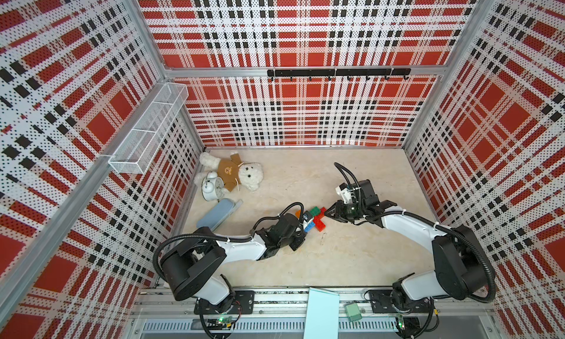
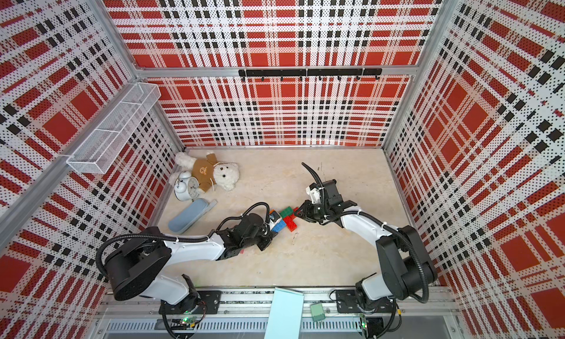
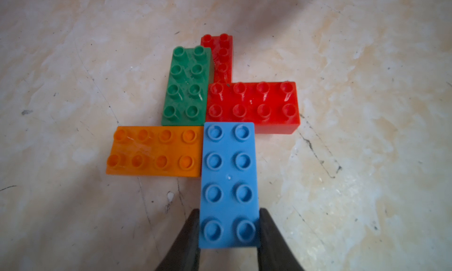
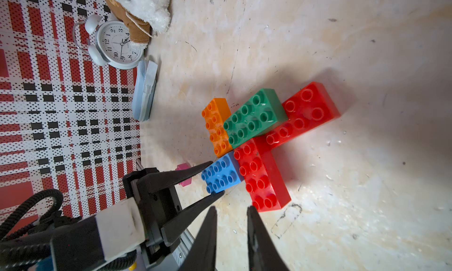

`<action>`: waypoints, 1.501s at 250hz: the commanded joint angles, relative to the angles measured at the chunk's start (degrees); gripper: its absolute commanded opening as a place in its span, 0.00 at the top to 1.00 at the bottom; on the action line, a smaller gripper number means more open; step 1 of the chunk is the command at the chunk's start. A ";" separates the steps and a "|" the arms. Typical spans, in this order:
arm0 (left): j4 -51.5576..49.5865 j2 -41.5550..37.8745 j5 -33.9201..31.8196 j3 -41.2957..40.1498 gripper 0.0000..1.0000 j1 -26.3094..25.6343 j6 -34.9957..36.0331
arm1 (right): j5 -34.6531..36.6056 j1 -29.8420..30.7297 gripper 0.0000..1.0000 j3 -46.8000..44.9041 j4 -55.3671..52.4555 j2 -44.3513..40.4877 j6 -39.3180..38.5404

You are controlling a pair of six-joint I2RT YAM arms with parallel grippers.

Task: Assemble a small pinwheel with lego
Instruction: Assemble the lego brick with the lego brick.

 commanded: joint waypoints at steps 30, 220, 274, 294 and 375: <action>1.11 2.08 0.59 1.73 0.77 0.63 0.64 | -1.07 1.47 0.81 2.14 3.08 2.64 0.43; 2.19 2.76 0.57 2.03 0.77 0.36 -0.53 | -1.73 7.32 0.84 4.31 9.73 12.08 4.27; 2.22 3.11 1.00 2.25 0.76 0.34 -0.71 | -0.63 7.72 0.87 4.38 10.03 14.05 4.47; 2.27 3.10 0.96 2.29 0.76 0.36 -0.75 | 0.30 8.00 0.88 4.72 9.08 14.81 4.42; 2.73 3.87 1.16 2.63 0.75 0.45 -1.15 | 5.68 8.87 0.90 6.81 1.75 17.50 3.43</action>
